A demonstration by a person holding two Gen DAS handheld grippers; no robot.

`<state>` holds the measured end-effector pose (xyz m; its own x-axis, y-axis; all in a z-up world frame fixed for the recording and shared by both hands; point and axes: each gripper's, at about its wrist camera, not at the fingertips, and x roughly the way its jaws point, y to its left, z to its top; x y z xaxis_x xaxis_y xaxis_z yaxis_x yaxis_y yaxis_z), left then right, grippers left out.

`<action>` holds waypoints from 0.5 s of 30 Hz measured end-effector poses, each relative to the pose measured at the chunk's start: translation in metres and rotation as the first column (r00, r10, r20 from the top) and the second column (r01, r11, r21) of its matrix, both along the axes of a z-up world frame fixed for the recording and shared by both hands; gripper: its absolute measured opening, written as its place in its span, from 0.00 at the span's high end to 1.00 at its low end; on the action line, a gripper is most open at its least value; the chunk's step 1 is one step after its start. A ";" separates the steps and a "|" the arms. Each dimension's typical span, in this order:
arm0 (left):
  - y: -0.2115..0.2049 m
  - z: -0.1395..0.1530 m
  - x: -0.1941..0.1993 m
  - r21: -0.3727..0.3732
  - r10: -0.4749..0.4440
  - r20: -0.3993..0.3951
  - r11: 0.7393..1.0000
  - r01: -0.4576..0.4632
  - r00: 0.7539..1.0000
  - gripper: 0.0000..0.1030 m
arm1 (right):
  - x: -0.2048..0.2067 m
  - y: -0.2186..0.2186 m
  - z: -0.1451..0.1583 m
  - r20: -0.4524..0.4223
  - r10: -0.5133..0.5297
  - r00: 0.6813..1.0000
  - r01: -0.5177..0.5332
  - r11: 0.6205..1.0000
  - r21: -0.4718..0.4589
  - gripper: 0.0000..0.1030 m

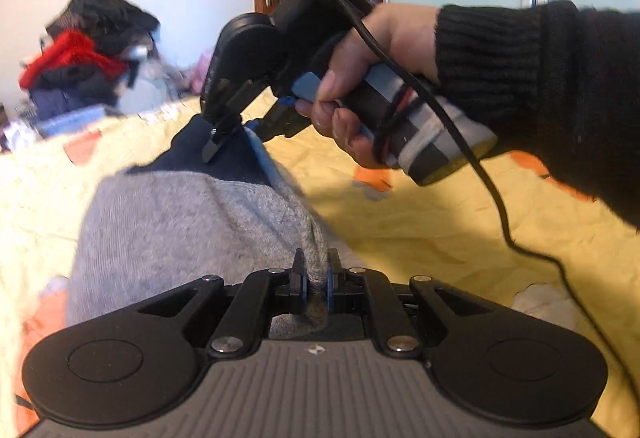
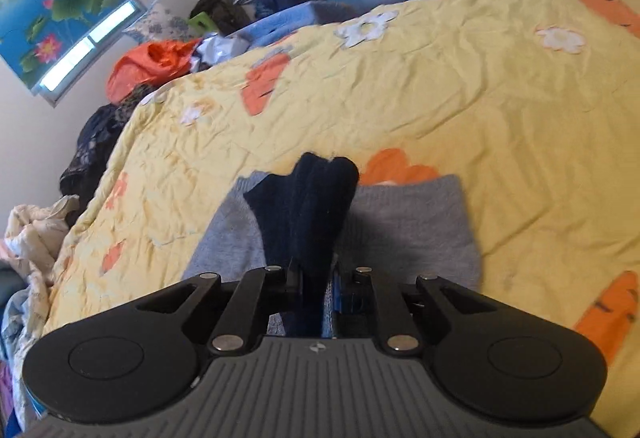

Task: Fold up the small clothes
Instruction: 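Hold the grey sweater with the left tool while the right tool grasps a navy sleeve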

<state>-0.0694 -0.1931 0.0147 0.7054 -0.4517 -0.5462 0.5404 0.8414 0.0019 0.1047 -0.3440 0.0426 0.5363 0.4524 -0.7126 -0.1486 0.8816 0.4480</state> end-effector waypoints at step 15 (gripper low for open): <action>0.151 0.034 -0.007 -0.313 -0.039 -0.003 0.949 0.036 0.999 0.00 | -0.018 -0.044 -0.024 -0.008 -0.191 0.982 0.191 0.979 0.066 0.13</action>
